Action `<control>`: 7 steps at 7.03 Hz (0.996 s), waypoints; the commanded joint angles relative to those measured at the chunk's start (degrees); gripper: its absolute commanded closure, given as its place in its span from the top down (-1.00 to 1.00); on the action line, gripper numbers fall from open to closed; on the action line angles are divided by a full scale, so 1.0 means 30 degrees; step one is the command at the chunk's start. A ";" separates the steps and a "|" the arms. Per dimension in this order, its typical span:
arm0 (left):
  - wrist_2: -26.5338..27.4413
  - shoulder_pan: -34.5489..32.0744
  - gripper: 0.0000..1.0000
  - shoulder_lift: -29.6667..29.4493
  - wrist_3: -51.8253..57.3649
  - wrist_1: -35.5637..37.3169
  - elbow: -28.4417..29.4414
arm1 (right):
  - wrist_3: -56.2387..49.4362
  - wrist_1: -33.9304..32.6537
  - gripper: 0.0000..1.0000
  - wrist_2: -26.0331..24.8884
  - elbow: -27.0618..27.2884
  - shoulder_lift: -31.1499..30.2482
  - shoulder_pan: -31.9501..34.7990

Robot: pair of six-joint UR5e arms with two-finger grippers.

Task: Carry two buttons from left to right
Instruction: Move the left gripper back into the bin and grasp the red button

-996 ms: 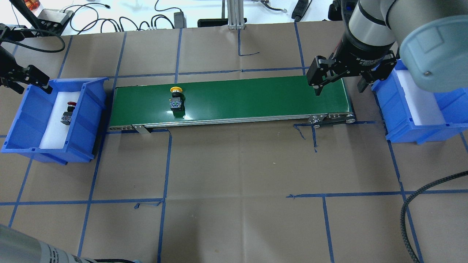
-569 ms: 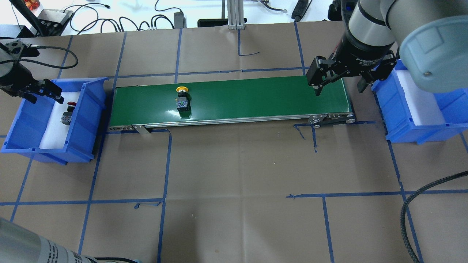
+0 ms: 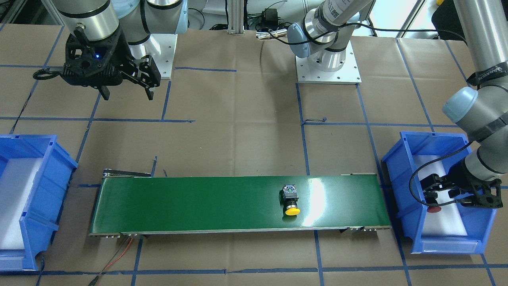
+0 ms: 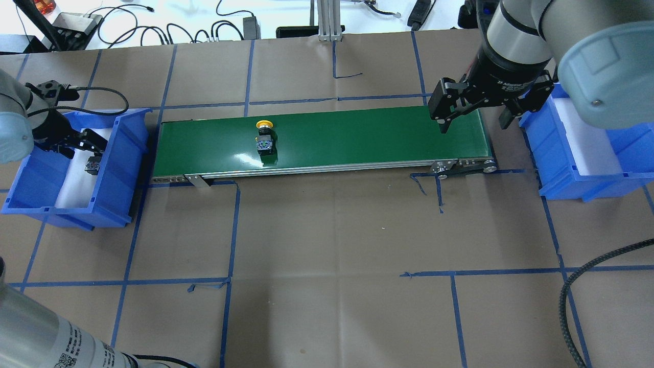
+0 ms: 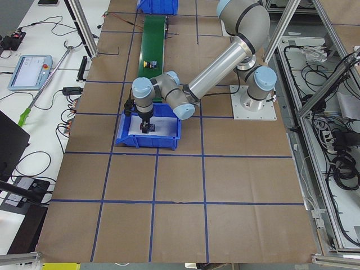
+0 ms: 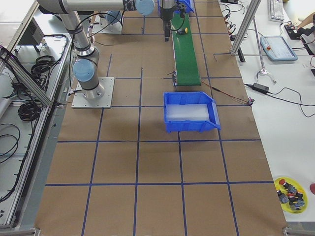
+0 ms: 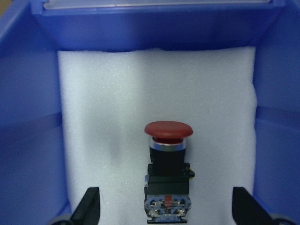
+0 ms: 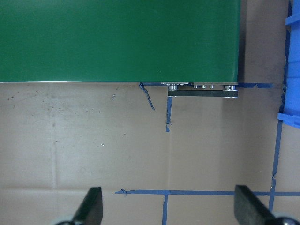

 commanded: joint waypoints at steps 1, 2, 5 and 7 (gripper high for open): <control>0.0015 -0.0013 0.98 -0.0480 -0.0025 0.0736 -0.0391 | 0.0000 0.0189 1.00 0.0006 0.0026 -0.0139 0.0069; 0.0044 -0.0013 0.95 -0.0510 -0.0025 0.0766 -0.0333 | 0.0000 0.0278 1.00 0.0006 0.0025 -0.0024 0.0069; 0.0132 -0.0013 -0.59 -0.0510 -0.0141 0.0737 0.0165 | 0.0000 0.0250 1.00 0.0006 -0.0004 -0.0023 0.0040; -0.0043 -0.0013 -0.90 -0.0365 -0.0171 0.0737 0.0224 | 0.0000 0.0250 1.00 0.0035 -0.0004 -0.0023 0.0040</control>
